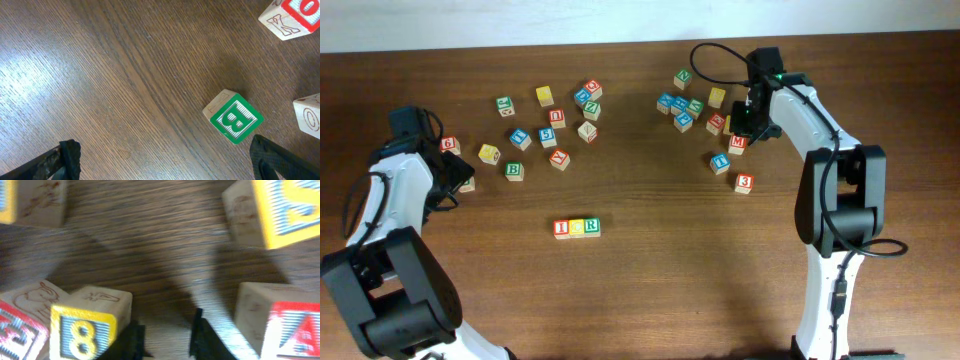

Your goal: Spell out ICRA

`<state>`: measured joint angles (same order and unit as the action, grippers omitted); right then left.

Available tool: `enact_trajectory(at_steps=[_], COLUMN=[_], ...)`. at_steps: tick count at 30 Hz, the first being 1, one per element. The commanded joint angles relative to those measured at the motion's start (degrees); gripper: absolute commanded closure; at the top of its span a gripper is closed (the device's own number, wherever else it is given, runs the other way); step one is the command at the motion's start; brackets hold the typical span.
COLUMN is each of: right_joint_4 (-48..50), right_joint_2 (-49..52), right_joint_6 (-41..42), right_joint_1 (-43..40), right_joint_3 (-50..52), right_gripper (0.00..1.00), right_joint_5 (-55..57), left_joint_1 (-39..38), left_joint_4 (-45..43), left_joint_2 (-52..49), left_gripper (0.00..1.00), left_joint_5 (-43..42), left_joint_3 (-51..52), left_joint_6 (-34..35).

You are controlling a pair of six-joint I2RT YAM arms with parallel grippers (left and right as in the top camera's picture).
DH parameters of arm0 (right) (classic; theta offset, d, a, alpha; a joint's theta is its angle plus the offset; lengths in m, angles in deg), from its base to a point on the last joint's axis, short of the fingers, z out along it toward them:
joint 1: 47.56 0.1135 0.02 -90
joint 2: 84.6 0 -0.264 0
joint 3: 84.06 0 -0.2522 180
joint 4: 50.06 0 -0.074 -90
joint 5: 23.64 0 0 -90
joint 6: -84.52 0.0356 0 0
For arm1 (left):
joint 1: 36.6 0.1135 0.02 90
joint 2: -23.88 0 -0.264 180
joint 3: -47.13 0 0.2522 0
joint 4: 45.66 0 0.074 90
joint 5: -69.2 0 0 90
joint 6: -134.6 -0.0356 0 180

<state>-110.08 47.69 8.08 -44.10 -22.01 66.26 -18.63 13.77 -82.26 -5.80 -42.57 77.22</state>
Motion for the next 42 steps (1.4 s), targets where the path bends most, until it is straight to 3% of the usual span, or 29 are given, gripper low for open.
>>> enact_trajectory(at_steps=[1, 5, 15, 20, 23, 31, 42], right_joint_4=[-0.2, -0.3, 1.3, 5.2, 7.9, 10.0, 6.9], right_joint_2=[0.6, 0.6, 0.6, 0.6, 0.6, 1.4, 2.1], right_joint_6=[0.2, 0.2, 0.2, -2.8, -7.4, -7.8, -7.8], right_joint_1=[0.6, 1.8, 2.9, 2.8, 2.8, -0.9, -6.2], right_joint_3=[-0.7, -0.7, -0.7, -0.7, -0.7, -0.7, -0.7], right_gripper=[0.67, 0.59, 0.54, 0.47, 0.46, 0.46, 0.26], right_joint_5=[-6.0, -5.9, -3.5, 5.3, 5.4, 7.5, 7.5], left_joint_1=[0.1, 0.1, 0.1, 0.1, 0.1, 0.1, 0.1], left_joint_4=[0.0, 0.0, 0.0, 0.0, 0.0, 0.0, 0.0], left_joint_2=[1.3, 1.3, 1.3, 1.3, 1.3, 1.3, 1.3], left_gripper=[0.01, 0.01, 0.01, 0.01, 0.01, 0.00, 0.01], left_joint_5=[0.2, 0.2, 0.2, 0.2, 0.2, 0.2, 0.2], left_joint_3=[0.2, 0.2, 0.2, 0.2, 0.2, 0.2, 0.2], left_joint_6=[0.2, 0.2, 0.2, 0.2, 0.2, 0.2, 0.2])
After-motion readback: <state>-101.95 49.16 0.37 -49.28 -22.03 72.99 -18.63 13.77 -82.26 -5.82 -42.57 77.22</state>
